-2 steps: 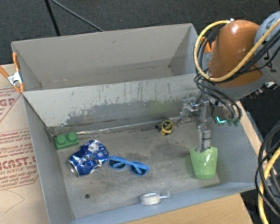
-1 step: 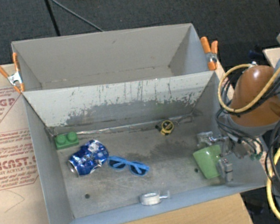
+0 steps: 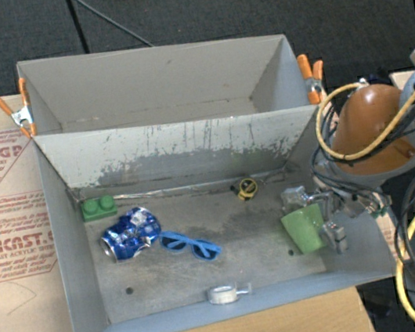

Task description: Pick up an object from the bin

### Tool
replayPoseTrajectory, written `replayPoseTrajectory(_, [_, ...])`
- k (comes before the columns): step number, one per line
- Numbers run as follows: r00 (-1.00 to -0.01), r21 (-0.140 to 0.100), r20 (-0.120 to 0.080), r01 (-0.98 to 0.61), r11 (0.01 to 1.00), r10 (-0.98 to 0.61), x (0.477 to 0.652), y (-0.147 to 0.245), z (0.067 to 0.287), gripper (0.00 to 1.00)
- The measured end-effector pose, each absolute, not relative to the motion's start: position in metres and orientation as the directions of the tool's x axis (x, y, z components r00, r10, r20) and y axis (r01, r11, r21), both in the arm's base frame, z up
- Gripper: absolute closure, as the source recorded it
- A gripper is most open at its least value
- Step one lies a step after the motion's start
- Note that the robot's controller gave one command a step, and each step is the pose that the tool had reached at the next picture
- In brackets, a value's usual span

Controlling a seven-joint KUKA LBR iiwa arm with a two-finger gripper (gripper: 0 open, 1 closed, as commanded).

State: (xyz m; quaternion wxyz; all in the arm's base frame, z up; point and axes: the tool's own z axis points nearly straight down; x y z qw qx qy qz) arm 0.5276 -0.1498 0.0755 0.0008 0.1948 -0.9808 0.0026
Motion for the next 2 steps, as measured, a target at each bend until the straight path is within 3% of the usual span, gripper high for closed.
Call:
replayPoseTrajectory(1, [-0.925, -0.012, -0.005, -0.381, 0.925, -0.381, 0.530, -0.151, 0.078, 1.00])
replayPoseTrajectory(2, [-0.913, -0.006, -0.007, -0.407, 0.913, -0.407, 0.506, -0.152, 0.242, 1.00])
